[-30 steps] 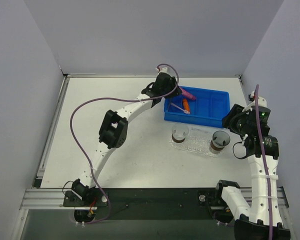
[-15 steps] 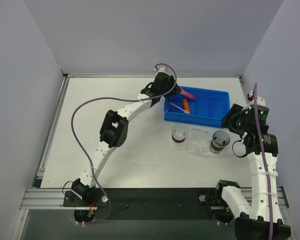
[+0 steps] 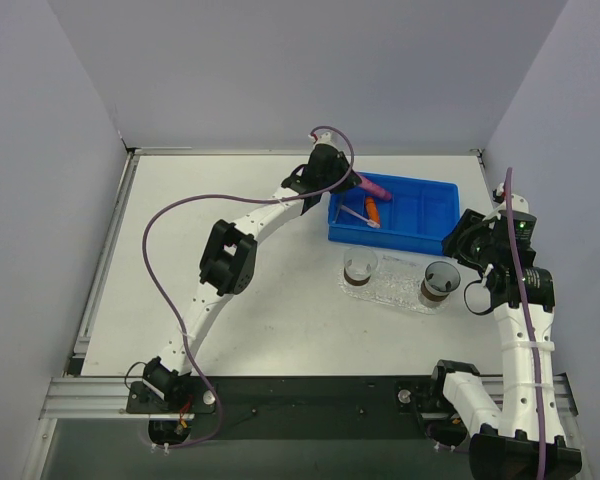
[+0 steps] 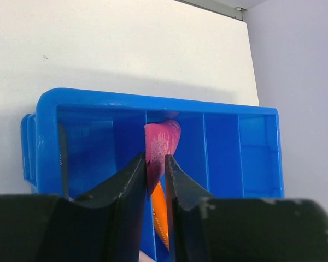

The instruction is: Prepare toiletry sets of a toothbrush and toothpaste on the tray

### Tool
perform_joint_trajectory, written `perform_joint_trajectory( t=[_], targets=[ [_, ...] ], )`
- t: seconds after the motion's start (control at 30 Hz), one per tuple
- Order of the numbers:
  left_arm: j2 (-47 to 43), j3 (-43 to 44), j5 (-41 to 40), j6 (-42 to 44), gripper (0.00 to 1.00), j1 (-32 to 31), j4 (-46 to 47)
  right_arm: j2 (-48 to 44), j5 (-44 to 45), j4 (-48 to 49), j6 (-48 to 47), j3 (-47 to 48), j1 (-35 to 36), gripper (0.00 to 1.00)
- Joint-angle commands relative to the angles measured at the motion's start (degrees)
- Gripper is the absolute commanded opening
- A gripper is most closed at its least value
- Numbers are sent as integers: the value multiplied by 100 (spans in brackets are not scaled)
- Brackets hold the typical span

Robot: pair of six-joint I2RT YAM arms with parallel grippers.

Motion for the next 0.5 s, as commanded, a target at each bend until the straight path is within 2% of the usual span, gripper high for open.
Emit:
perform_joint_trajectory(
  t=[0.0, 0.07, 0.1, 0.13, 0.33, 0.47],
  targets=[
    [82, 327, 163, -27, 21, 26, 366, 27, -42, 69, -46, -26, 34, 47],
    [74, 327, 180, -27, 13, 26, 383, 19, -33, 60, -37, -17, 43, 47],
    [65, 319, 215, -18, 2, 26, 401, 19, -33, 60, -46, -17, 34, 47],
    [65, 336, 216, -9, 0, 26, 410, 10, -16, 69, -46, -17, 43, 47],
    [-5, 450, 338, 26, 0, 34, 542, -34, 28, 42, -55, -26, 43, 47],
    [-224, 459, 365, 367, 0, 34, 630, -78, 72, 34, -81, -17, 34, 47]
  ],
)
